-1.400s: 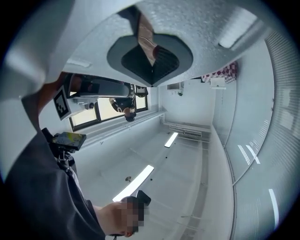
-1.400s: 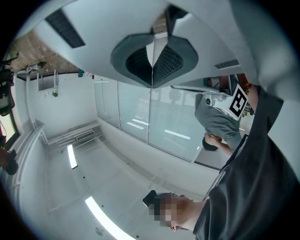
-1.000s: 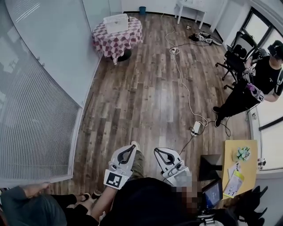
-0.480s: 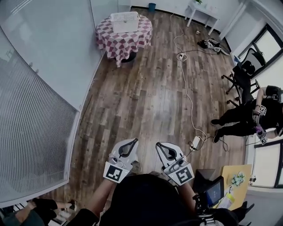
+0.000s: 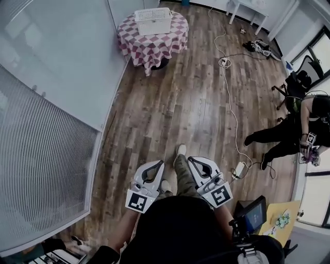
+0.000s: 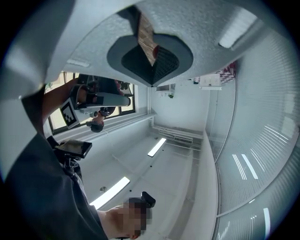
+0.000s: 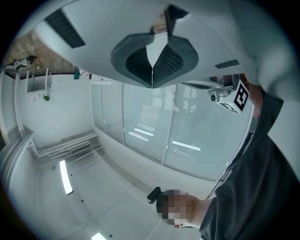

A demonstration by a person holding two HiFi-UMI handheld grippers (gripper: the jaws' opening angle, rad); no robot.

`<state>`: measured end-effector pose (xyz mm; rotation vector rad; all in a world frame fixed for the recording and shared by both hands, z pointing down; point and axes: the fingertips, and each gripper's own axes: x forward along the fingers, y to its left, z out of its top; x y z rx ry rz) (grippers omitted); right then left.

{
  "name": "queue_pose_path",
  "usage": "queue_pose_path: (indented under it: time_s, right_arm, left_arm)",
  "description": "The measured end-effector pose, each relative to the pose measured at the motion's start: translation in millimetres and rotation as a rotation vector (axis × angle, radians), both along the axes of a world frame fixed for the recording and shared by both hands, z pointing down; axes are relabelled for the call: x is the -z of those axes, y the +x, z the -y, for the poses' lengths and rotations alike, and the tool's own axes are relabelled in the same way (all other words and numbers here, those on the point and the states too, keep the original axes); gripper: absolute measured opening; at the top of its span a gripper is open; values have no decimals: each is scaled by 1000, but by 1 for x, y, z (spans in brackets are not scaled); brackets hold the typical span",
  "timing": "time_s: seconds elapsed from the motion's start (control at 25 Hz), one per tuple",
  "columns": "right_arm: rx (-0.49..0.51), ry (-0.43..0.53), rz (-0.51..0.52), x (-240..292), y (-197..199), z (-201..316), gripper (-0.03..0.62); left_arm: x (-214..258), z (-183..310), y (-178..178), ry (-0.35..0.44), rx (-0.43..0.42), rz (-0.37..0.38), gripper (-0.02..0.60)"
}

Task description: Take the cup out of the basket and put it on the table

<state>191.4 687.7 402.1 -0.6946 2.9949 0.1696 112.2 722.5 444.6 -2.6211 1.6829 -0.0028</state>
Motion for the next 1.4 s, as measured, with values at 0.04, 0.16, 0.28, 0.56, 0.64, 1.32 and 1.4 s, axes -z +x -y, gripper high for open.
queue_pose_path:
  time_s: [0.04, 0.16, 0.28, 0.56, 0.64, 1.32, 1.4]
  right_arm:
    - [11, -6, 5, -4, -8, 14, 12]
    - [49, -15, 7, -14, -35, 65, 12]
    - [92, -23, 20, -15, -66, 131, 12]
    - [160, -30, 25, 7, -115, 296, 12]
    - [172, -27, 11, 8, -121, 338, 12]
    - [132, -70, 1, -13, -173, 580, 12]
    - [110, -75, -8, -17, -182, 608, 12]
  left_arm:
    - [-4, 11, -8, -11, 16, -2, 5]
    - [-13, 52, -37, -35, 64, 11, 5]
    - [-14, 108, -68, -49, 123, 32, 5]
    - [16, 271, -111, -49, 177, 32, 5]
    - [23, 314, -114, -50, 168, 54, 5]
    - [9, 550, -185, -108, 182, 49, 5]
    - [0, 590, -206, -131, 157, 35, 5]
